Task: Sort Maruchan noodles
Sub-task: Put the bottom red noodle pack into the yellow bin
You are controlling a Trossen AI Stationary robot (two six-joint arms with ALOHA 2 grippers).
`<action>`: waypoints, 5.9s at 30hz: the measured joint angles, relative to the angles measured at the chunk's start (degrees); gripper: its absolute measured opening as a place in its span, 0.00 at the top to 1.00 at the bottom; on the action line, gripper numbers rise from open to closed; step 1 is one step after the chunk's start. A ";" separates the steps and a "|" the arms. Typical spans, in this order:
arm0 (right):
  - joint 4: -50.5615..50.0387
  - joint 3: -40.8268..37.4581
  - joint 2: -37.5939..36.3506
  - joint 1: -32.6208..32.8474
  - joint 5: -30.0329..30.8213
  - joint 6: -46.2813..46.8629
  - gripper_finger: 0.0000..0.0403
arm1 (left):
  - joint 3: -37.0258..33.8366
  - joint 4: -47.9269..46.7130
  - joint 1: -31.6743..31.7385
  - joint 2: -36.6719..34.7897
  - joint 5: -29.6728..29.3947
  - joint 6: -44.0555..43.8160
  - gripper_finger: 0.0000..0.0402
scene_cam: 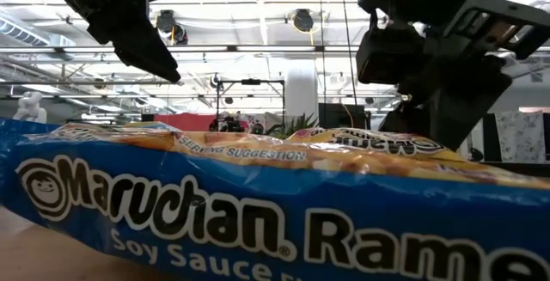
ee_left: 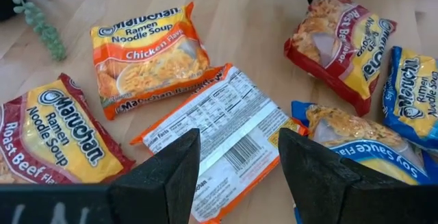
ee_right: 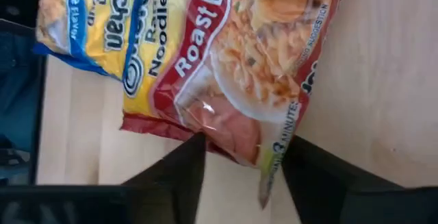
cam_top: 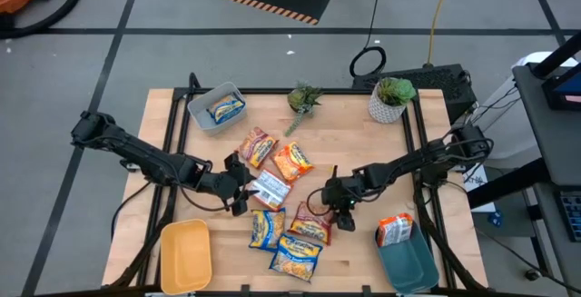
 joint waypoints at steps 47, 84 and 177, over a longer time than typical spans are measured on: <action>8.85 4.26 -20.39 6.55 44.13 -46.82 1.00 | 0.00 27.75 -1.14 0.04 -11.23 24.53 0.50; 28.05 4.24 -17.14 10.19 49.94 -61.13 1.00 | 0.04 51.92 3.63 12.89 6.56 13.57 0.07; 27.10 4.26 -26.10 22.14 88.91 -57.33 0.66 | 3.32 -26.57 -29.68 -16.83 16.95 -38.04 0.64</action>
